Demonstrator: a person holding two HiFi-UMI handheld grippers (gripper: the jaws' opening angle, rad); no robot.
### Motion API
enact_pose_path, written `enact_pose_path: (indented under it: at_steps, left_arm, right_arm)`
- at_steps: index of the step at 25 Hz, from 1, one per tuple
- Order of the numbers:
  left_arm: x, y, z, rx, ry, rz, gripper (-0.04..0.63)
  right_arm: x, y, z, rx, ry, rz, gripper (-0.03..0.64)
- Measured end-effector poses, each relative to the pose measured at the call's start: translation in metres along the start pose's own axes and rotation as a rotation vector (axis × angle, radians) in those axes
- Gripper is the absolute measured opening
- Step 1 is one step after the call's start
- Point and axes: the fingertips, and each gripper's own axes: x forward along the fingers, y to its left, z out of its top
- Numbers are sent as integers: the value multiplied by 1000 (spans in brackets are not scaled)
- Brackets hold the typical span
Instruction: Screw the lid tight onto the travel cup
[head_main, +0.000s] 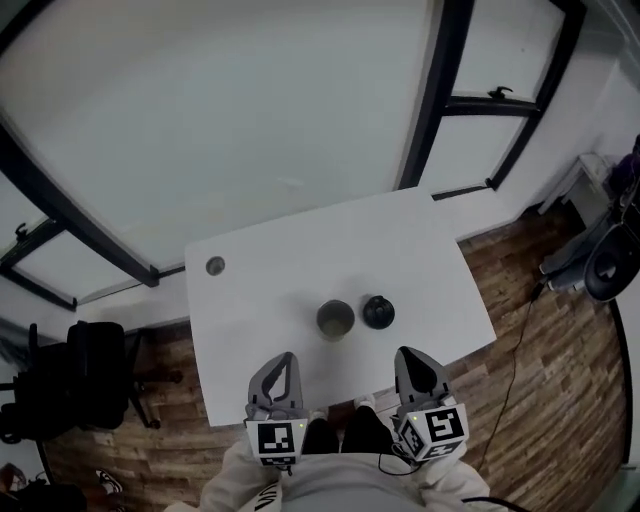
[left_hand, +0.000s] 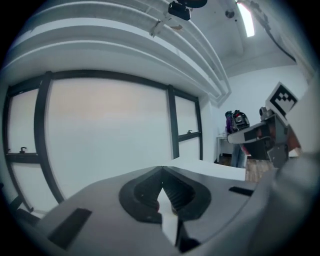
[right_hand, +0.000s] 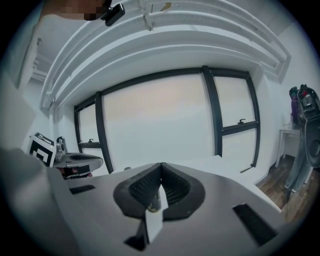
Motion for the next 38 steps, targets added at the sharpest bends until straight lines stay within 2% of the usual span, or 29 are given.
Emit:
enact_pose_path:
  at_steps: [7, 9, 12, 14, 18, 21, 27, 31, 33, 38]
  left_arm:
    - [33, 3, -19, -88, 92, 162, 8]
    - [43, -2, -26, -106, 119, 192, 8]
    - [49, 1, -35, -91, 161, 231, 9]
    - [52, 2, -41, -114, 197, 229, 9]
    - [55, 3, -52, -185, 218, 197, 9]
    - [63, 3, -61, -189, 218, 136, 17]
    - [78, -13, -79, -221, 233, -62, 257]
    - [86, -25, -98, -132, 226, -154, 390]
    - [93, -31, -105, -102, 217, -182, 416]
    - [114, -48, -122, -91, 207, -259, 433]
  right_arm:
    - [52, -33, 4, -4, 39, 182, 21]
    - [61, -47, 2, 0, 47, 211, 21]
    - [75, -60, 7, 9, 42, 258, 21]
    - [82, -65, 12, 15, 35, 278, 21]
    - [96, -71, 9, 27, 49, 282, 21]
    - [103, -70, 9, 22, 64, 290, 21]
    - [114, -79, 2, 2, 96, 243, 21]
    - [118, -77, -2, -26, 115, 222, 21]
    - [120, -72, -5, -34, 131, 219, 21]
    - [117, -63, -10, -52, 165, 203, 21]
